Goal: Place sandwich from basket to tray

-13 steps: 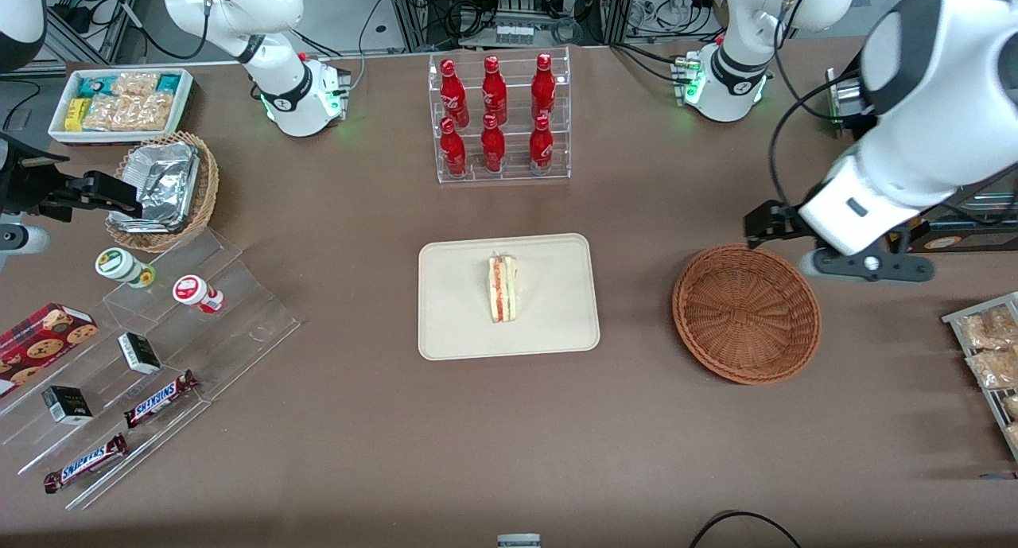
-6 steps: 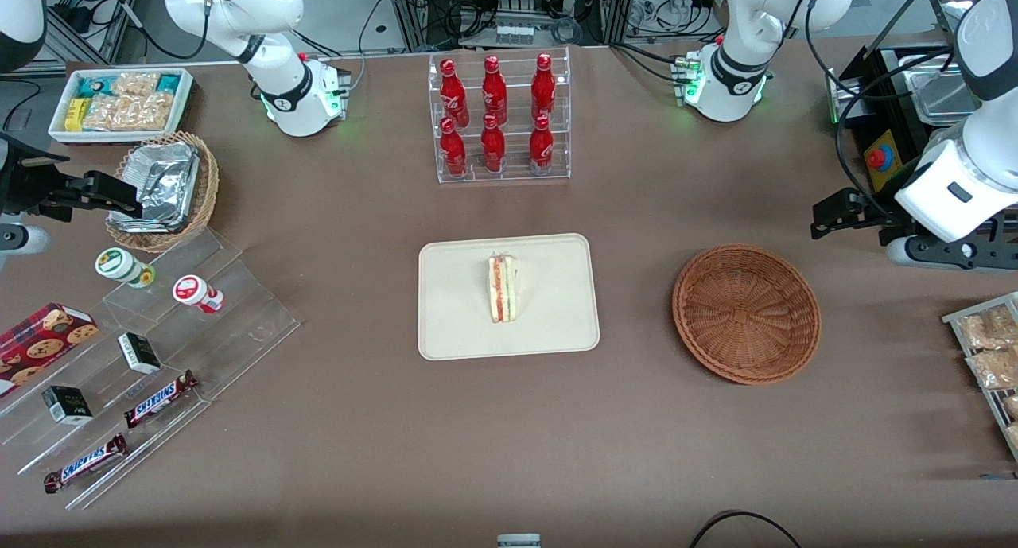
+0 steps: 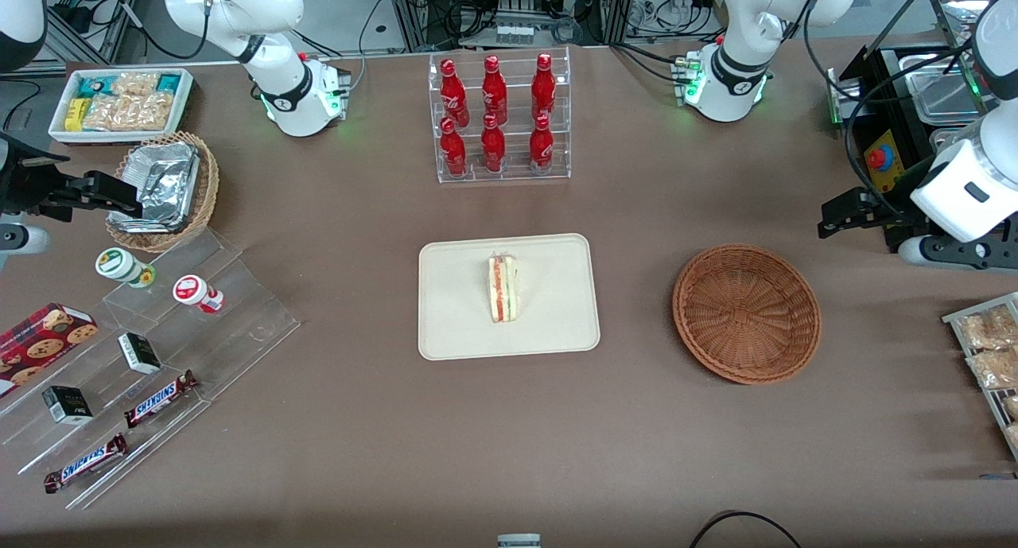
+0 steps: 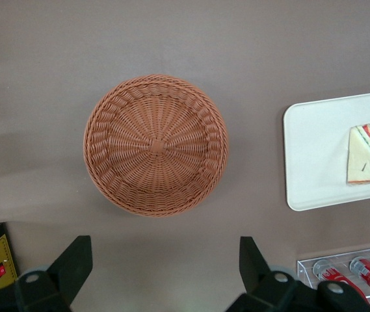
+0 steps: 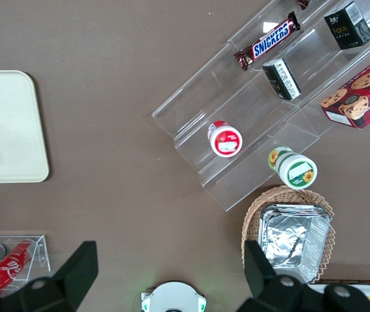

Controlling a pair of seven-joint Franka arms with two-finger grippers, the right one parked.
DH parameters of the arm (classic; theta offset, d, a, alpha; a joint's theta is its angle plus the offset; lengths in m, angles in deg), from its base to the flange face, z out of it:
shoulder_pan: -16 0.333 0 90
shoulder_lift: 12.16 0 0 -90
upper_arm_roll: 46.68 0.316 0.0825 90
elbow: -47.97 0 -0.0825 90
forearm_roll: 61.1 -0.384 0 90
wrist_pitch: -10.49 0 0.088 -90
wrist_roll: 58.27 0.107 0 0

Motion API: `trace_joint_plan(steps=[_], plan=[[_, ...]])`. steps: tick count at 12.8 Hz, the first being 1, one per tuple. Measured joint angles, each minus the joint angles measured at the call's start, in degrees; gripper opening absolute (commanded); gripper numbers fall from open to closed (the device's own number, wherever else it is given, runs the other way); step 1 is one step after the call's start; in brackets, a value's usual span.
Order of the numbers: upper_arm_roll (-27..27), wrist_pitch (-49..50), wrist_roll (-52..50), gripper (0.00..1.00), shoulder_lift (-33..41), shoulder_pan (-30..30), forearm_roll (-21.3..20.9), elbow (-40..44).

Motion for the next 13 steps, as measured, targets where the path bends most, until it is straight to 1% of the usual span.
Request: trace_joint_plan(steps=[2, 3, 4, 6, 9, 13], plan=[[-12.72, 0.09, 0.00, 1.00, 1.48, 11.04, -2.08, 0.01], [-17.92, 0.14, 0.00, 1.00, 2.18, 15.85, -2.96, -0.01], [-21.07, 0.27, 0.00, 1.00, 2.87, 19.01, -3.39, -0.12], [-22.73, 0.31, 0.00, 1.00, 4.44, 21.14, -3.99, -1.26], [-22.78, 0.31, 0.00, 1.00, 6.48, 21.31, -5.40, -3.62], [-22.78, 0.30, 0.00, 1.00, 7.01, 21.49, -5.52, -4.33]])
